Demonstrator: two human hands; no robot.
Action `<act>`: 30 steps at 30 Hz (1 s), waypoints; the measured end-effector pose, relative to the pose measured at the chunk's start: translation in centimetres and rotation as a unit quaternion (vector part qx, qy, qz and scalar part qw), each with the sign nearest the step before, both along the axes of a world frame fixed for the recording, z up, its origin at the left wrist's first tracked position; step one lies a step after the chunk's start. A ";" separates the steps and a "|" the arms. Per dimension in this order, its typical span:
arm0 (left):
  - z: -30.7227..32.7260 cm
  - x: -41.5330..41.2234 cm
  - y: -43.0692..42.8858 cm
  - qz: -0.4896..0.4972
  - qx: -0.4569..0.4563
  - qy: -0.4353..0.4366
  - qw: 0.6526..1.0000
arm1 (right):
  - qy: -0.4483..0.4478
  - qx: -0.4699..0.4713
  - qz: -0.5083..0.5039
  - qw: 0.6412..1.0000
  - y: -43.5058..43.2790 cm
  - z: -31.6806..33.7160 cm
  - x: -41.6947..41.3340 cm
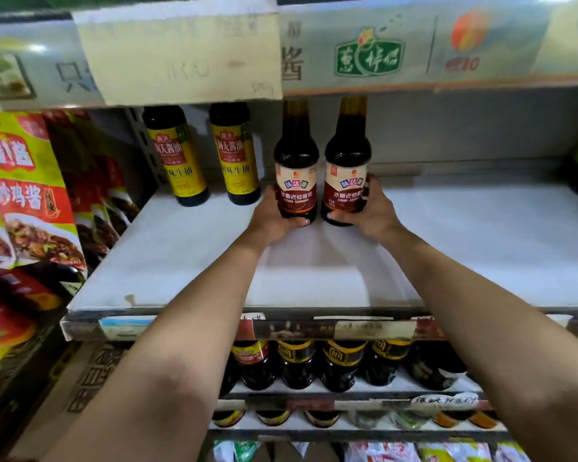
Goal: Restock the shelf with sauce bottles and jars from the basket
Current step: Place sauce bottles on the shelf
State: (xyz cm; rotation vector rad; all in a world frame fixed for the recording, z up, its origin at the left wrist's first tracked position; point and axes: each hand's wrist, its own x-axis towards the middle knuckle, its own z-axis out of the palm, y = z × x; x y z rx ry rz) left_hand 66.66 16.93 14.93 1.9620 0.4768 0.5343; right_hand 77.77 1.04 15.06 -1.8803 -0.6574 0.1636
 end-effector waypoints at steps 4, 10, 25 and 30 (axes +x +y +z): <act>-0.1 0.8 0.5 0.001 -0.010 -0.028 1.000 | -0.007 0.006 -0.005 1.000 0.7 -0.1 0.9; -0.4 2.2 1.4 0.037 0.019 -0.011 0.999 | -0.023 0.001 0.000 1.000 1.8 -0.1 2.2; -1.6 4.3 2.3 0.099 0.068 0.030 0.992 | -0.034 0.015 -0.043 0.998 3.3 -1.1 3.4; -1.6 4.4 2.3 0.101 0.080 0.046 0.991 | -0.060 0.015 -0.040 0.997 3.4 -1.2 3.1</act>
